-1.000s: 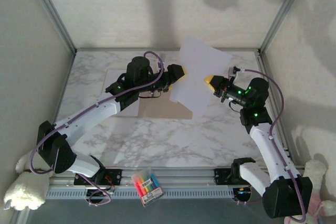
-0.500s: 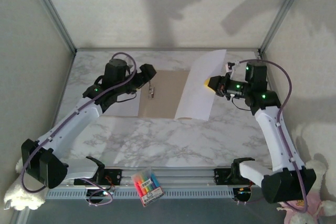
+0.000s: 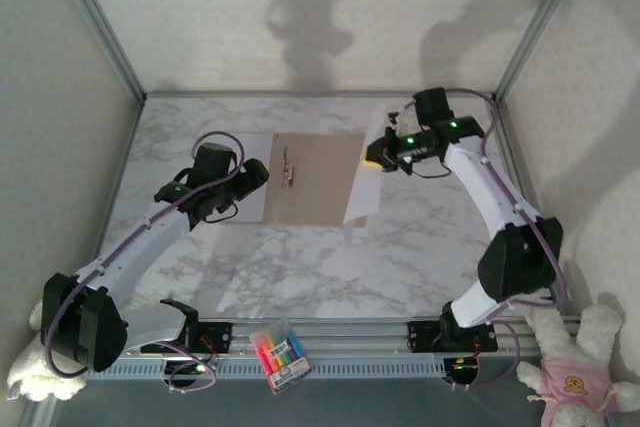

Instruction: Put the files into the folder

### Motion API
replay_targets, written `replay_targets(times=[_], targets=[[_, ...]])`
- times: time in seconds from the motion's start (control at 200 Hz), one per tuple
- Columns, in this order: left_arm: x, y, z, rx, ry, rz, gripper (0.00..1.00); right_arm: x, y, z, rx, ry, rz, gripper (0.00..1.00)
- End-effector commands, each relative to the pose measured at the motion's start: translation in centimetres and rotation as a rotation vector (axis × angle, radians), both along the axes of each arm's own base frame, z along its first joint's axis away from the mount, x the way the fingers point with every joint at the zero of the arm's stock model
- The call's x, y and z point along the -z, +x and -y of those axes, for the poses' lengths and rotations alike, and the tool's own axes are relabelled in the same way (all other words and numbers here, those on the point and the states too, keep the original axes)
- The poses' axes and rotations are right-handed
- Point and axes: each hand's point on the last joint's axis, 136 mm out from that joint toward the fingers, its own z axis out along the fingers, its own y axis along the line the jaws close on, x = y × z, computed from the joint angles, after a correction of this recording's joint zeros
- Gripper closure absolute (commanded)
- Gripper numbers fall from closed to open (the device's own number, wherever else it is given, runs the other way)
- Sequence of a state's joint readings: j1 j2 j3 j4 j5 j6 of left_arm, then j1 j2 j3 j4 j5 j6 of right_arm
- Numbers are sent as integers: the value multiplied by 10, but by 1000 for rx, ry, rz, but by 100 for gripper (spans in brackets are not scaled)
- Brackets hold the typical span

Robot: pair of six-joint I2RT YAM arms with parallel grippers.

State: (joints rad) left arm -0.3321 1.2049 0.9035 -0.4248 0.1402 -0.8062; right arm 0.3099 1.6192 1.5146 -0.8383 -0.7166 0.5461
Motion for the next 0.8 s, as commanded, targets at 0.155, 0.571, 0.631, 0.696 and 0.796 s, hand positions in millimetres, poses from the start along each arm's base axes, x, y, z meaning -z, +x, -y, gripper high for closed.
replay_targets(times=[0.155, 0.571, 0.631, 0.696, 0.796], targets=[[-11, -5, -15, -29, 18, 48, 5, -22, 22, -64, -109, 18, 81, 100], [-34, -4, -13, -32, -18, 87, 5, 72, 48, -55, -106, -138, 128, 100], [-32, -5, -13, -32, -19, 82, 5, 90, 54, -54, -108, -162, 118, 100], [-31, -6, -13, -31, -19, 77, 5, 103, 62, -54, -104, -171, 99, 100], [-31, -7, -13, -28, -23, 77, 5, 120, 72, -50, -99, -233, 97, 100]])
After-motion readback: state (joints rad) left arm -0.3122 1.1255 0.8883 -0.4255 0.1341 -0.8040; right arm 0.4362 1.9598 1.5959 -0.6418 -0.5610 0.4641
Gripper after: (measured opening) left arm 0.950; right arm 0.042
